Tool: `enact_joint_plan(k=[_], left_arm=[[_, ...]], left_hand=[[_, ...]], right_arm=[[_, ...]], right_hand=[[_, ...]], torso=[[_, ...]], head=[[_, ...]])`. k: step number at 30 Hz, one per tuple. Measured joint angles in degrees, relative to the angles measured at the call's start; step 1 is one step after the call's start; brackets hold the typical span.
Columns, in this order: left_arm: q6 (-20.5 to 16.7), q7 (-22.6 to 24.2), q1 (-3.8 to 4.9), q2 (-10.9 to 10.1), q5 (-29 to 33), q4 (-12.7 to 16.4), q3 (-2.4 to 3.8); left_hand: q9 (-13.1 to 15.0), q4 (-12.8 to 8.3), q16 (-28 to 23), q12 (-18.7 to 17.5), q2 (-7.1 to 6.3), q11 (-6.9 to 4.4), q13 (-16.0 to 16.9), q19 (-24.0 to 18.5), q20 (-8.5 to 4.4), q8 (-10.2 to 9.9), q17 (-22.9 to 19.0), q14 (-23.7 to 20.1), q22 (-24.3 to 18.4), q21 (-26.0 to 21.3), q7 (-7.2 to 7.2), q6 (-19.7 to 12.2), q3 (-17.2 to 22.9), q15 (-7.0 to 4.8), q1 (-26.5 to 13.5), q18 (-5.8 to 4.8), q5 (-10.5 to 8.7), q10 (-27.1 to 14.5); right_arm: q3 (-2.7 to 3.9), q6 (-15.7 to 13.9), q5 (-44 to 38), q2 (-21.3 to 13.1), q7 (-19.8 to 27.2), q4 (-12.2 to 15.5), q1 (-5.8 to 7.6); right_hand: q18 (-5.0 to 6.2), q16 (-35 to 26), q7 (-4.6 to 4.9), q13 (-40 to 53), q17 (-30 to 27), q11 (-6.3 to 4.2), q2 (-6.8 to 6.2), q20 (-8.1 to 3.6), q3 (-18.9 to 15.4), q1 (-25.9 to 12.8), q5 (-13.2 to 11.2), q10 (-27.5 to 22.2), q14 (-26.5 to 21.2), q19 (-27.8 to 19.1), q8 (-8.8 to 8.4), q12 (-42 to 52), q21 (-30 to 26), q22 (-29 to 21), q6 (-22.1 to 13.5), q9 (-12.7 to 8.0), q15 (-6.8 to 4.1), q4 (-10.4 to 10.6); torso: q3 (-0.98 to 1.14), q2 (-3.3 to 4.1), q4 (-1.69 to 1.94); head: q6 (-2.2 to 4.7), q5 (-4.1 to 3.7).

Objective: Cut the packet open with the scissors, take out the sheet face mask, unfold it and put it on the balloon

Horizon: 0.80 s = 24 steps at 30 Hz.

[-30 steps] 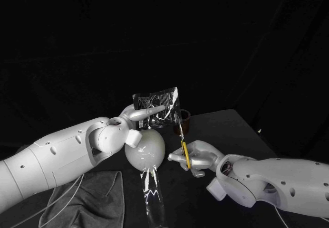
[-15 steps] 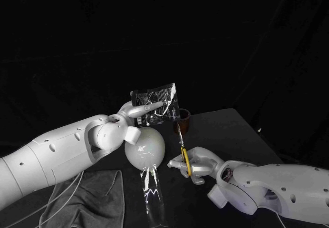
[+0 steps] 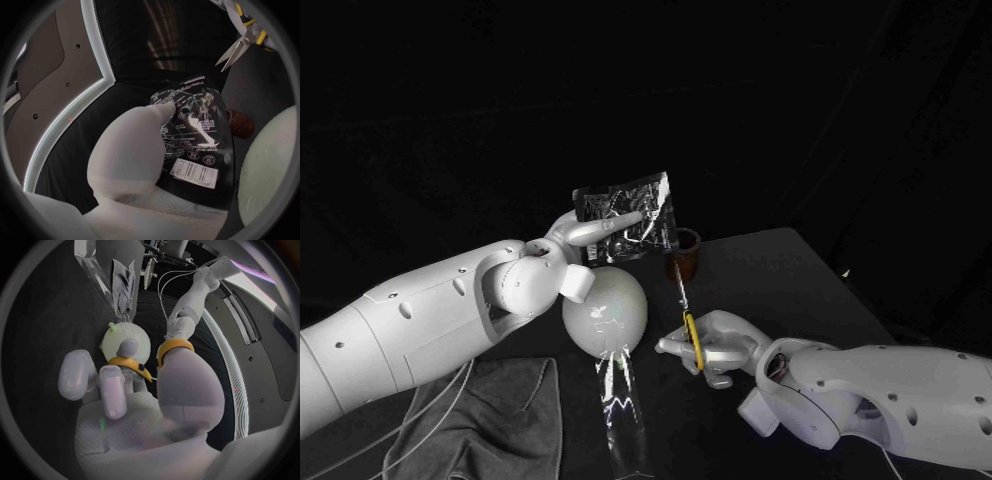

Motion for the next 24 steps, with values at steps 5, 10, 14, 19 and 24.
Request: enact_joint_plan(k=[5, 10, 14, 19, 24], left_arm=[[0.0, -0.04, 0.03, -0.22, 0.01, 0.26, 0.0], [0.02, -0.13, 0.04, -0.23, 0.02, 0.33, 0.0], [0.03, -0.17, 0.05, -0.18, 0.03, 0.34, 0.0], [0.06, -0.22, 0.06, -0.04, 0.04, 0.39, 0.0], [0.08, -0.27, 0.06, 0.05, 0.05, 0.41, 0.0]], left_hand=[[0.0, 0.0, 0.0, 0.0, 0.06, 0.01, 0.0, 0.0, 0.0, -0.11, -0.01, 0.13, 0.0, 0.0, 0.02, 0.02, 0.0, -0.12, 0.06, -0.02, 0.23, -0.01], [0.0, 0.0, 0.0, 0.0, 0.06, 0.01, 0.0, 0.0, 0.0, 0.14, -0.01, 0.3, 0.0, 0.0, 0.13, 0.13, 0.0, -0.13, 0.06, -0.04, 0.23, -0.01], [0.0, 0.0, 0.0, 0.0, 0.06, 0.07, 0.0, 0.0, 0.0, 0.17, -0.01, 0.3, 0.0, 0.0, 0.13, 0.13, 0.0, -0.13, 0.07, -0.06, 0.23, -0.07], [0.0, 0.01, 0.0, 0.0, 0.06, -0.03, -0.01, 0.0, 0.0, 0.18, 0.05, 0.3, 0.0, 0.0, 0.13, 0.13, -0.01, -0.13, 0.07, -0.08, 0.23, 0.03], [0.0, 0.01, 0.0, 0.0, 0.06, -0.12, -0.01, 0.0, 0.0, 0.18, 0.05, 0.3, 0.0, 0.0, 0.12, 0.12, -0.01, -0.13, 0.07, -0.1, 0.23, 0.12]], right_arm=[[0.04, 0.11, -0.44, 0.06, -0.04, -0.3, 0.1], [0.14, 0.23, -0.95, 0.2, -0.06, -0.34, 0.61], [0.21, 0.3, -1.3, 0.28, -0.06, -0.22, 0.94], [0.31, 0.35, -1.65, 0.46, -0.1, -0.15, 1.55], [0.38, 0.36, -1.82, 0.64, -0.16, -0.18, 2.09]], right_hand=[[-0.01, -0.07, 0.0, 0.0, 0.02, 0.0, -0.01, 0.0, 0.0, 0.01, 0.0, 0.0, 0.0, 0.0, 0.0, 0.0, 0.0, -0.01, 0.0, -0.24, 0.0, 0.0], [-0.03, -0.21, 0.0, -0.18, 0.04, 0.0, -0.04, -0.21, 0.01, 0.04, 0.0, 0.0, -0.1, -0.21, 0.0, 0.0, -0.21, -0.03, 0.0, -0.24, -0.31, -0.01], [-0.04, -0.21, 0.0, -0.17, 0.04, 0.0, -0.04, -0.21, 0.01, 0.04, 0.0, 0.0, 0.0, -0.21, 0.0, 0.0, -0.21, -0.05, 0.0, -0.24, -0.41, -0.01], [-0.05, -0.22, 0.0, -0.1, 0.04, 0.0, -0.05, -0.2, 0.01, 0.04, 0.0, 0.0, 0.0, -0.21, 0.0, 0.0, -0.21, -0.04, 0.0, -0.23, -0.41, -0.01], [-0.06, -0.22, 0.0, -0.05, 0.03, 0.0, -0.05, -0.21, 0.02, 0.04, 0.0, 0.0, 0.0, -0.21, 0.0, 0.0, -0.21, -0.02, 0.0, -0.19, -0.41, -0.01]], torso=[[0.0, 0.01, 0.01], [0.01, 0.01, 0.01], [0.01, 0.01, 0.0], [0.01, 0.01, -0.01], [0.01, -0.02, -0.01]], head=[[-0.08, 0.16], [-0.05, 0.07], [-0.04, 0.05], [-0.04, 0.08], [-0.05, 0.13]])
